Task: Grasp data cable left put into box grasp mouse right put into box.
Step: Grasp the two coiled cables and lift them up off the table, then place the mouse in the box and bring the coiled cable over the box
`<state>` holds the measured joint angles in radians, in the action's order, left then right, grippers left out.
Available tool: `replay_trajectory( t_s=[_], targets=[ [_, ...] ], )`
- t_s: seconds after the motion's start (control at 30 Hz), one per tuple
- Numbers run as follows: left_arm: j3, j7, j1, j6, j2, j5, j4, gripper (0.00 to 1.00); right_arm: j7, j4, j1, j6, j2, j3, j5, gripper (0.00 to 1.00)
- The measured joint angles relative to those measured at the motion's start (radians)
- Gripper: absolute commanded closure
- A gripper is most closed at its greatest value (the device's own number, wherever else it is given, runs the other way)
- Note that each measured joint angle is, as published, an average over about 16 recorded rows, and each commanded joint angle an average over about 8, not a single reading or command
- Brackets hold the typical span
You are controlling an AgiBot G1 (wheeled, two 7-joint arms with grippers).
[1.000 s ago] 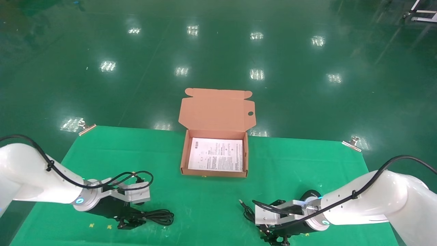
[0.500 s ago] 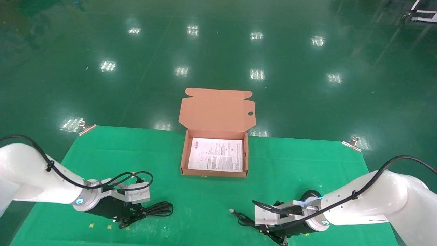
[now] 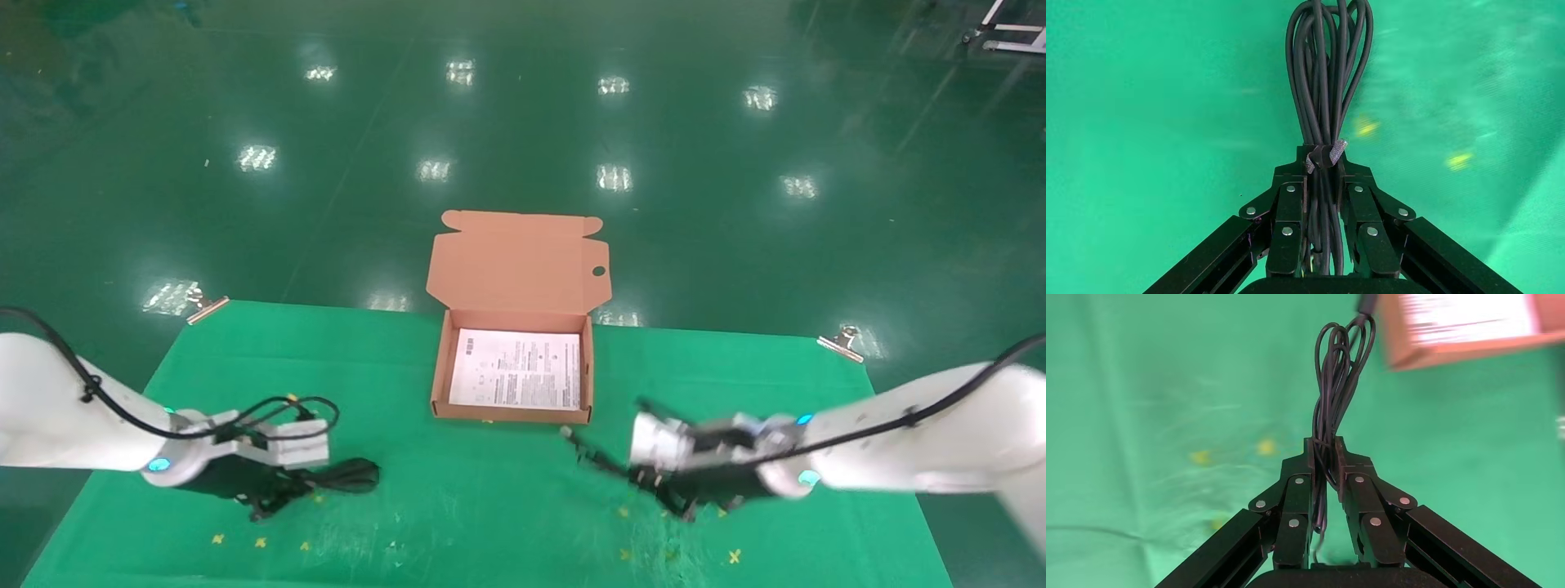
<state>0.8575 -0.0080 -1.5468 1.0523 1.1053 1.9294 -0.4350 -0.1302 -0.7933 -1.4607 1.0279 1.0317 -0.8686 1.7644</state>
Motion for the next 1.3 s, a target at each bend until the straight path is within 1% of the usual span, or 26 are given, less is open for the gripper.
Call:
replay_trajectory(
  t_s=[0.13,0.27,0.37,0.5,0.7,0.97,1.13,1.3],
  targets=[
    [-0.003,-0.034,-0.016,-0.016,-0.043,0.016,-0.099,1.00,-0.044,-0.066,-0.051,-0.028,-0.044,0.036,-0.005,1.00],
    [-0.014,-0.077,-0.030,-0.023,-0.085,0.019,-0.217,1.00,-0.072,-0.125,-0.106,-0.060,-0.061,0.064,-0.003,1.00],
    [-0.024,-0.111,-0.037,-0.033,-0.109,0.023,-0.306,1.00,-0.075,-0.151,-0.145,-0.085,-0.051,0.083,-0.009,1.00],
    [-0.039,-0.158,-0.046,-0.061,-0.124,0.031,-0.404,1.00,-0.047,-0.146,-0.193,-0.122,-0.010,0.108,-0.031,1.00],
    [-0.060,-0.213,-0.065,-0.128,-0.113,0.054,-0.481,1.00,0.054,-0.063,-0.258,-0.174,0.087,0.144,-0.089,1.00],
    [-0.082,-0.250,-0.106,-0.221,-0.062,0.086,-0.457,1.00,0.229,0.116,-0.330,-0.210,0.212,0.185,-0.170,1.00],
    [-0.087,-0.255,-0.129,-0.253,-0.035,0.099,-0.420,1.00,0.307,0.203,-0.360,-0.208,0.260,0.202,-0.205,1.00],
    [-0.086,-0.252,-0.141,-0.264,-0.022,0.108,-0.395,1.00,0.352,0.257,-0.372,-0.203,0.287,0.208,-0.225,1.00]
  ],
)
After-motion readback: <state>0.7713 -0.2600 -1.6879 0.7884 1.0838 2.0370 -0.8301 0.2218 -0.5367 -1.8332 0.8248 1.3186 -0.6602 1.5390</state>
